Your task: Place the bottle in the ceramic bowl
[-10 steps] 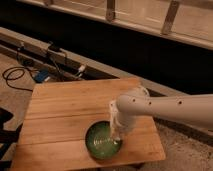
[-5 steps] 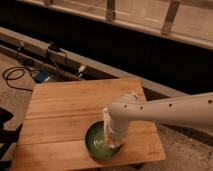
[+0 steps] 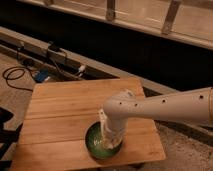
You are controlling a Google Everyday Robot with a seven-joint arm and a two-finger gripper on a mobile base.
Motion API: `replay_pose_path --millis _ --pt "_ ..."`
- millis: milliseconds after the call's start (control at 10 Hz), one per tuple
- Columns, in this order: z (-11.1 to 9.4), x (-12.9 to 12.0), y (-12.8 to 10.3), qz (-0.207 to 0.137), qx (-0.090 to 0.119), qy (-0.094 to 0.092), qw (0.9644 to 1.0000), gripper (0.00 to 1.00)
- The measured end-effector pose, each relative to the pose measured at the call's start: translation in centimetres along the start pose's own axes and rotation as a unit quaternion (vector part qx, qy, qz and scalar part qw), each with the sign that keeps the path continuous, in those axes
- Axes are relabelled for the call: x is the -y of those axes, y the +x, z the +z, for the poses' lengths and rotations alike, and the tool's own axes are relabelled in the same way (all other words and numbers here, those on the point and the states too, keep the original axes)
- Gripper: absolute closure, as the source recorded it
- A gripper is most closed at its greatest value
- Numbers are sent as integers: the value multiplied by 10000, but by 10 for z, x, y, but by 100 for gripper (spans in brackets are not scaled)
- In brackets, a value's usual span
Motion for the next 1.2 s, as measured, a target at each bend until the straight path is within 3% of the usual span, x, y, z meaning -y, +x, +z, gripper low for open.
replay_pose_path --millis 100,500,1200 --pt "0 1 0 9 3 -3 10000 56" --pt "0 0 0 3 4 -2 10000 22" --pt "0 1 0 15 5 -3 10000 20"
